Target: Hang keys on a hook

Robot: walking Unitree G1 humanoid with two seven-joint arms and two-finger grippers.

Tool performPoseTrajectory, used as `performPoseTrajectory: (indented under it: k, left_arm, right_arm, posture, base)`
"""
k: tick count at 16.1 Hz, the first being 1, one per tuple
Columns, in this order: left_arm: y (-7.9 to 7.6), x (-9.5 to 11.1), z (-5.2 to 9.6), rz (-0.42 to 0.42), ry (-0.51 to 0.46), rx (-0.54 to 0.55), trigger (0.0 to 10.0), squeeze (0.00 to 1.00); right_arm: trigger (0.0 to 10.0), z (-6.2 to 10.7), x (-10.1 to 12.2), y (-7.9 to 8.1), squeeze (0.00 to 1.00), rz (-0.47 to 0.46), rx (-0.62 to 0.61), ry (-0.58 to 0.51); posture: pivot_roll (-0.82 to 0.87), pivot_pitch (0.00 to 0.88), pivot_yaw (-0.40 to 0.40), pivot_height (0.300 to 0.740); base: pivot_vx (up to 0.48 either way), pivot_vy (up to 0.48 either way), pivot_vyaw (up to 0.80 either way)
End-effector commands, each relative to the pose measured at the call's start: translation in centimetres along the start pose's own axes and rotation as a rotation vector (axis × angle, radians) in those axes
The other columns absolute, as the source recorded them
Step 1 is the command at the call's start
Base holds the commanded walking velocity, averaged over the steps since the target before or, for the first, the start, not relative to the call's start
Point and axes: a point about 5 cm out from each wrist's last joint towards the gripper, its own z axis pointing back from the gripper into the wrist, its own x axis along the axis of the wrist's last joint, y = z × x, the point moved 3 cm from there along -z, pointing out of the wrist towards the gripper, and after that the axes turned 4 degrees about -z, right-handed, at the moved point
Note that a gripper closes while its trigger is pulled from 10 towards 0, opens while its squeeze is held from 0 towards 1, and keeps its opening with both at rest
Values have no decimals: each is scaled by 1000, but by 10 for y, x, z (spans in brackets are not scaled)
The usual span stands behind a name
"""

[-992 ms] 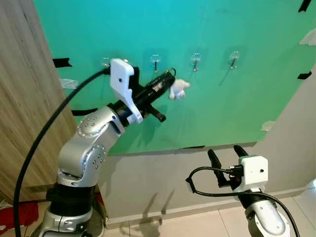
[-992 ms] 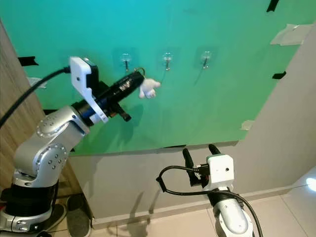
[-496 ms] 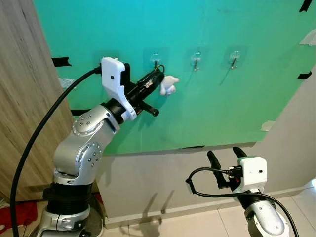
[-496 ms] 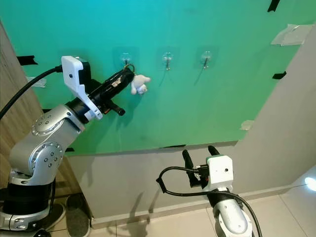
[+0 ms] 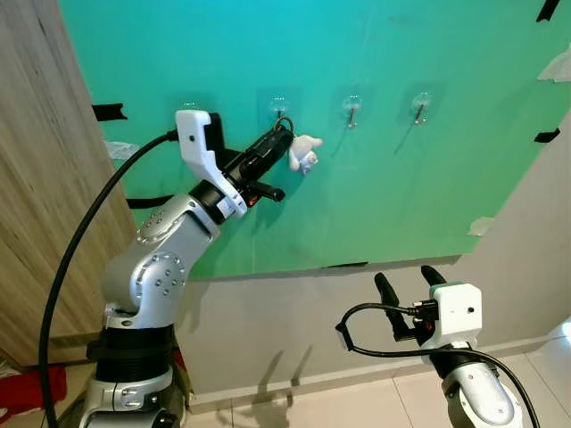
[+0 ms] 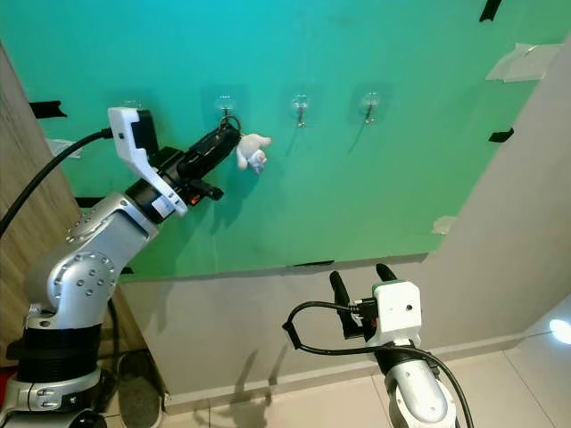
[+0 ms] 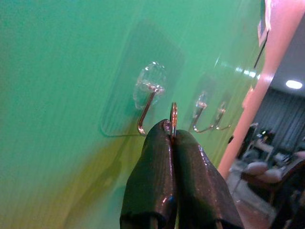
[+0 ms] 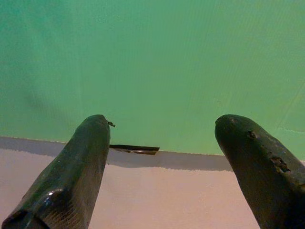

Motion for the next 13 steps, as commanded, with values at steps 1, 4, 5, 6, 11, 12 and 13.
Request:
performPoseTrajectory:
  k: [1, 4, 5, 6, 11, 12, 13]
  left_arm:
    - [8, 1, 0, 27, 7, 49, 10000, 0]
    - [14, 15, 0, 235, -93, 98, 10000, 0]
    - [15, 17, 0, 256, -101, 104, 10000, 0]
    - [14, 15, 2, 236, -87, 99, 10000, 0]
    - [-1, 8, 9, -265, 23, 62, 10000, 0]
    - [-4, 10, 9, -260, 8, 49, 10000, 0]
    - [-8, 8, 9, -253, 10, 33, 10000, 0]
  right_arm:
    - [10000, 1, 0, -3, 0, 11, 4, 1]
    - [10000, 1, -1, -3, 0, 12, 5, 5]
    - [10000, 1, -2, -3, 0, 12, 6, 6]
    - [10000, 1, -2, -3, 0, 13, 8, 8]
    - [10000, 1, -3, -4, 0, 16, 9, 10]
    - [10000, 1, -4, -4, 0, 16, 9, 11]
    - [10000, 1, -4, -4, 0, 17, 9, 12]
  posture:
    - [-54, 0, -50, 740]
    - [-52, 0, -52, 740]
    - [-50, 0, -53, 740]
    - [-49, 0, -54, 740]
    - [-46, 0, -54, 740]
    - [-45, 0, -55, 740]
    - [-45, 0, -55, 740]
  base:
    - [0, 0, 0]
    - [0, 0, 0]
    - [0, 0, 0]
    - [0, 0, 0]
    - [0, 0, 0]
    - [0, 0, 0]
    - [0, 0, 0]
